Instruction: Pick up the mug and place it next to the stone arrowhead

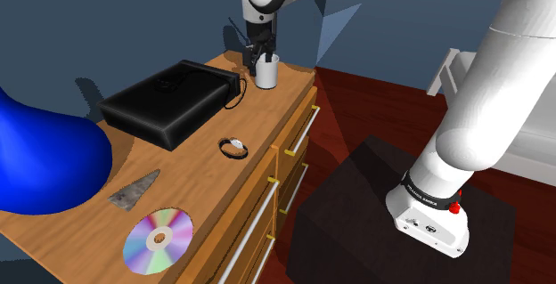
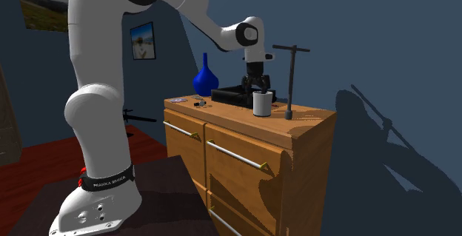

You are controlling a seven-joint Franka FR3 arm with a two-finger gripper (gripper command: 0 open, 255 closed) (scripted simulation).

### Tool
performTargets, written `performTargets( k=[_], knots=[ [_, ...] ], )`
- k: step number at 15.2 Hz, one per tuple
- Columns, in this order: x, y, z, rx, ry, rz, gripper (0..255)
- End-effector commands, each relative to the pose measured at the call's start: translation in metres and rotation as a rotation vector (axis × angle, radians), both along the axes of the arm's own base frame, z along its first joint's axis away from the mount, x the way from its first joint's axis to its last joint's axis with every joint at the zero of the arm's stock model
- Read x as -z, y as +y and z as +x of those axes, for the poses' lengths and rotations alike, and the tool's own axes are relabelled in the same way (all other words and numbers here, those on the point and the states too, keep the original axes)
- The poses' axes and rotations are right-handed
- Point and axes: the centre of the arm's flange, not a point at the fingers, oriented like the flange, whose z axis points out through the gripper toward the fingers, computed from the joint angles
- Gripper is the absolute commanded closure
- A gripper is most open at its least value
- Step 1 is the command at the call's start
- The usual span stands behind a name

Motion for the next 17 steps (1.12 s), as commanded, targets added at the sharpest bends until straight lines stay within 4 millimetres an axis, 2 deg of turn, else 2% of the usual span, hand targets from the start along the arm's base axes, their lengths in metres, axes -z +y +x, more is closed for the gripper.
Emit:
performTargets(
  k=[1, 6, 7, 16, 17],
  knots=[
    [0.0024, -0.0003, 0.0011, 0.000, 0.000, 0.000, 0],
    [0.0024, -0.0003, 0.0011, 0.000, 0.000, 0.000, 0],
    [0.0024, -0.0003, 0.0011, 0.000, 0.000, 0.000, 255],
    [0.0024, -0.0003, 0.0011, 0.000, 0.000, 0.000, 255],
    [-0.0029, -0.0003, 0.0010, 0.000, 0.000, 0.000, 255]
  ],
)
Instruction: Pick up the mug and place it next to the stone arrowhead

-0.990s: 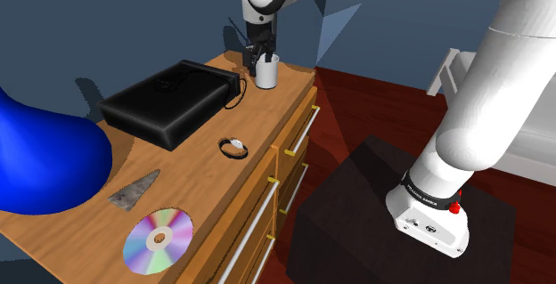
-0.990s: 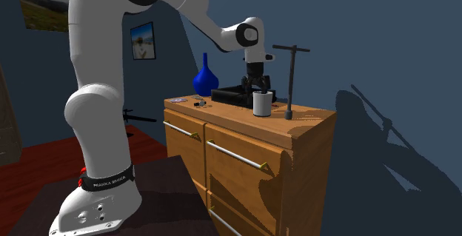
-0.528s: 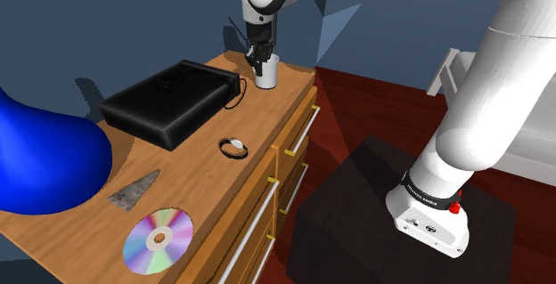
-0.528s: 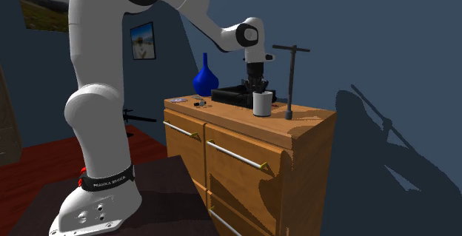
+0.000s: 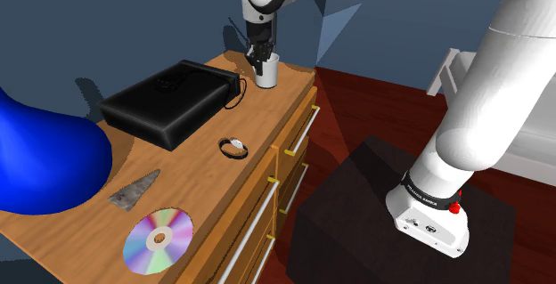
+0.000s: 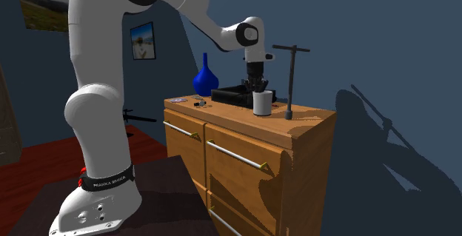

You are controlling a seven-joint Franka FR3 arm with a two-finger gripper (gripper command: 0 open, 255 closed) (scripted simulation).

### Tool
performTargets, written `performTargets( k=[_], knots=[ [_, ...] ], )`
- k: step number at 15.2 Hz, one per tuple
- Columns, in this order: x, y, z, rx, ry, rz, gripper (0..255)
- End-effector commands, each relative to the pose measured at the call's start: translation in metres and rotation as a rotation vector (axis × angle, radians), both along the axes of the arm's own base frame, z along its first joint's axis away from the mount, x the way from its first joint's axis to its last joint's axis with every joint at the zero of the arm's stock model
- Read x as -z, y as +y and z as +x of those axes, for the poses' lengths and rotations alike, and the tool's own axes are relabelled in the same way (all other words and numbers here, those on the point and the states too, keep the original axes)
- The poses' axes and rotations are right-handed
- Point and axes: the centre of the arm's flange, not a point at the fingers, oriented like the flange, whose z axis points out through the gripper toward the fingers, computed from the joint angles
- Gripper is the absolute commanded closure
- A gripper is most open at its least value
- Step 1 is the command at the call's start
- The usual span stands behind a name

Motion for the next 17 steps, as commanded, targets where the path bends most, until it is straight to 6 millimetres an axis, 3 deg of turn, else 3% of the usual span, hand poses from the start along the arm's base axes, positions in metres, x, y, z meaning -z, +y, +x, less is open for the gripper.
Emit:
performTargets(
  k=[1, 17],
  knots=[
    [-0.008, 0.000, 0.000, 0.000, 0.000, 0.000, 255],
    [-0.093, 0.000, 0.000, 0.000, 0.000, 0.000, 255]
  ],
)
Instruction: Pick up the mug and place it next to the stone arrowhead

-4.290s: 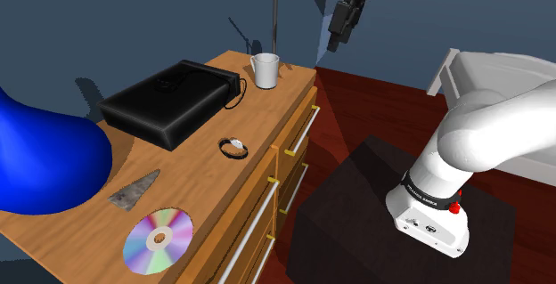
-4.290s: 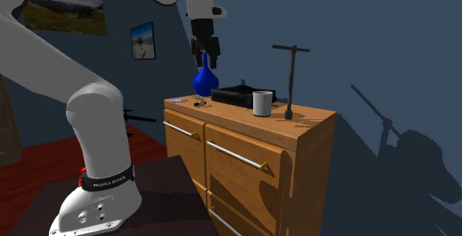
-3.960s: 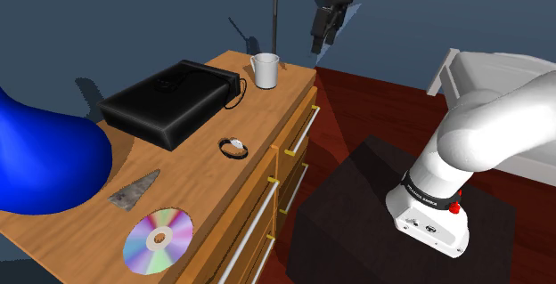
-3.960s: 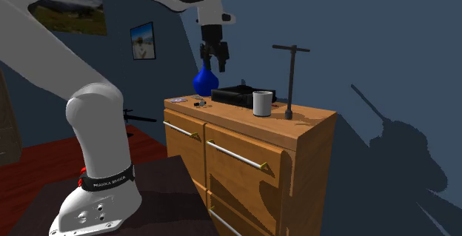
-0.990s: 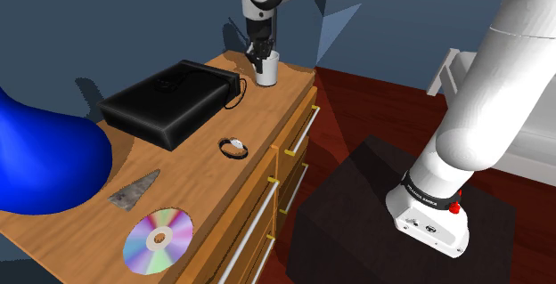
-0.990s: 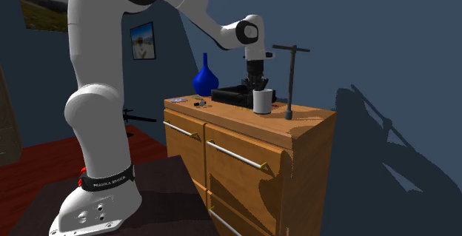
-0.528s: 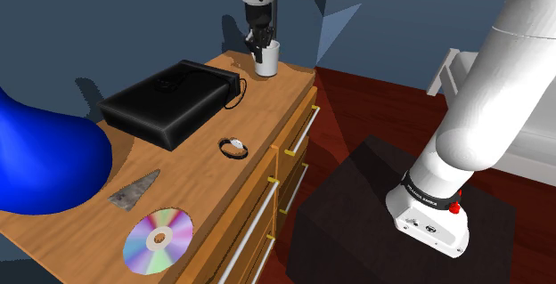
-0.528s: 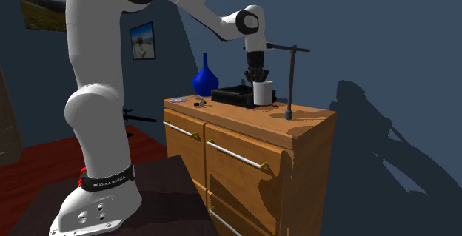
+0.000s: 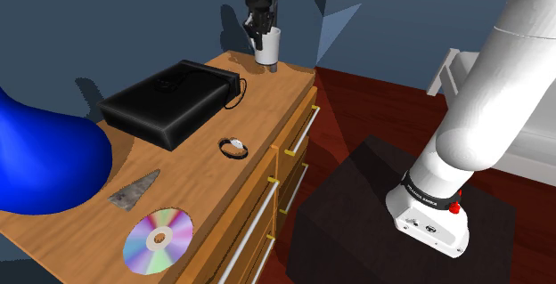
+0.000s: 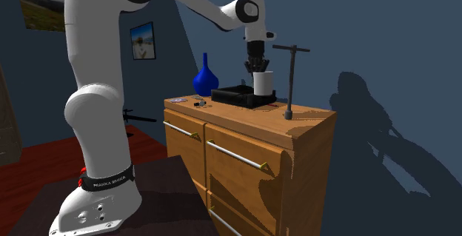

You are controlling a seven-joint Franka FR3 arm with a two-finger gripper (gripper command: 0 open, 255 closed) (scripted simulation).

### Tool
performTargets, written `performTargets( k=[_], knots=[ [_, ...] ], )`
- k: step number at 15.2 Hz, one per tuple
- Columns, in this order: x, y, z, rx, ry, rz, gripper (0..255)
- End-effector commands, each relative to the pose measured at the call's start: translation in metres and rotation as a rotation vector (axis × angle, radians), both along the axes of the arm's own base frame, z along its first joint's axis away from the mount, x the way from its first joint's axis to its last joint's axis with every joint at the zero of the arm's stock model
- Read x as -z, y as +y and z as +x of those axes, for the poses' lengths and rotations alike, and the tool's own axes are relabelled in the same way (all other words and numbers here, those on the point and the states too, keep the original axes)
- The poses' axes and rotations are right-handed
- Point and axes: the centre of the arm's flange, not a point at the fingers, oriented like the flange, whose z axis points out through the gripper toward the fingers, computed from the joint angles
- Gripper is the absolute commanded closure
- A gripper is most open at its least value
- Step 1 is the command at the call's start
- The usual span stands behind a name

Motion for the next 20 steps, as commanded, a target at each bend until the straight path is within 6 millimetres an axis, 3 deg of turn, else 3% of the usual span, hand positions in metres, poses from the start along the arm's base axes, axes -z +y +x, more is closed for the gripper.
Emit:
performTargets(
  k=[1, 15, 20],
  knots=[
    [-0.011, 0.000, 0.000, 0.000, 0.000, 0.000, 255],
    [-0.083, 0.000, 0.000, 0.000, 0.000, 0.000, 255],
    [-0.084, 0.061, -0.025, 0.000, 0.000, 0.000, 255]
  ],
)
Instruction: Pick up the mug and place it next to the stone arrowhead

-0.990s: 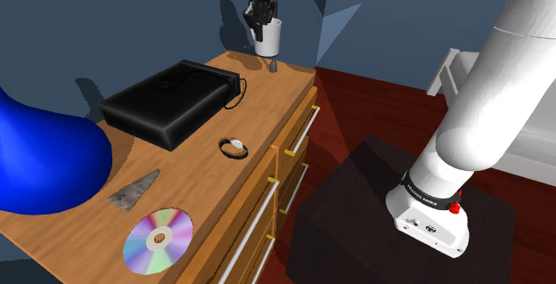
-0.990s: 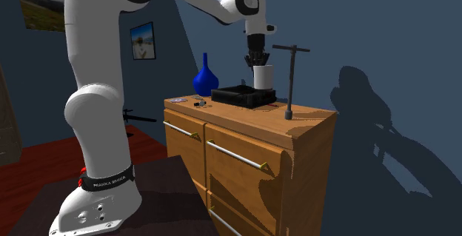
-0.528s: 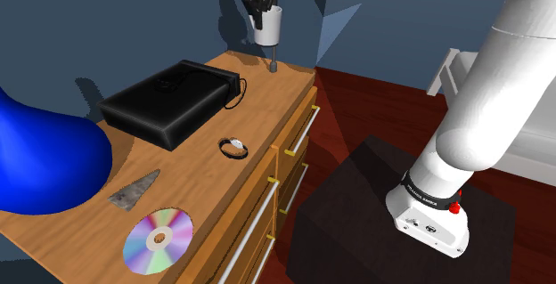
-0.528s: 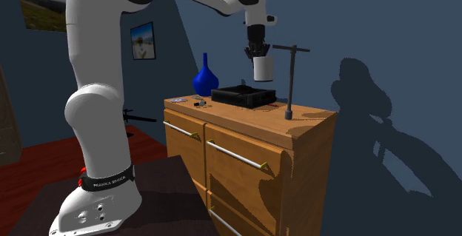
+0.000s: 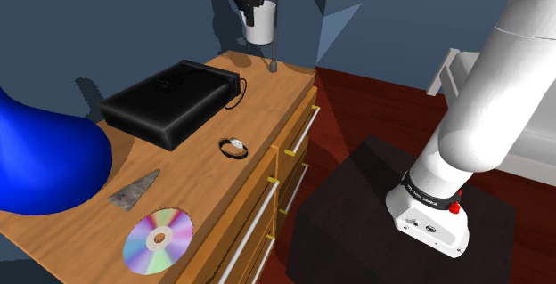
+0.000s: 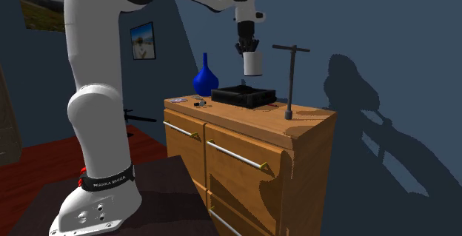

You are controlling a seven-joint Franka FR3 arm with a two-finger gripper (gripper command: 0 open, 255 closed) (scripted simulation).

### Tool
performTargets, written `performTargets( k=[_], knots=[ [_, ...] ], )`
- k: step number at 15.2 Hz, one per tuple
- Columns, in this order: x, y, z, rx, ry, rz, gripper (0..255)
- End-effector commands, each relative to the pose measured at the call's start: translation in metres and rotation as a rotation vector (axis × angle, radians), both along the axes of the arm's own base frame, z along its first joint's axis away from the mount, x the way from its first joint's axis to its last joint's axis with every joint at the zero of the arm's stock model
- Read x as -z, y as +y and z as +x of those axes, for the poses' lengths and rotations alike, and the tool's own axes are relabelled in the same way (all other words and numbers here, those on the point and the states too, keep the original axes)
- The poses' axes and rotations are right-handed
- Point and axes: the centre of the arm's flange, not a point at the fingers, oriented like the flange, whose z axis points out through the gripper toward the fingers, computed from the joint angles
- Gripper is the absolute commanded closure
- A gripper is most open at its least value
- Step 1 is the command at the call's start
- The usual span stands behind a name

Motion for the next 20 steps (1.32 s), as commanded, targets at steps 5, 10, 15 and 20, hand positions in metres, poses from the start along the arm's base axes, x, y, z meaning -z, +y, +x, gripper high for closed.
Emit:
performTargets(
  k=[5, 10, 15, 20],
  knots=[
    [0.000, 0.071, -0.029, 0.001, -0.001, 0.000, 255],
    [0.000, 0.132, -0.054, 0.001, -0.001, 0.000, 255],
    [-0.001, 0.193, -0.079, 0.001, -0.001, 0.000, 255],
    [-0.001, 0.254, -0.104, 0.001, -0.001, 0.000, 255]
  ],
)
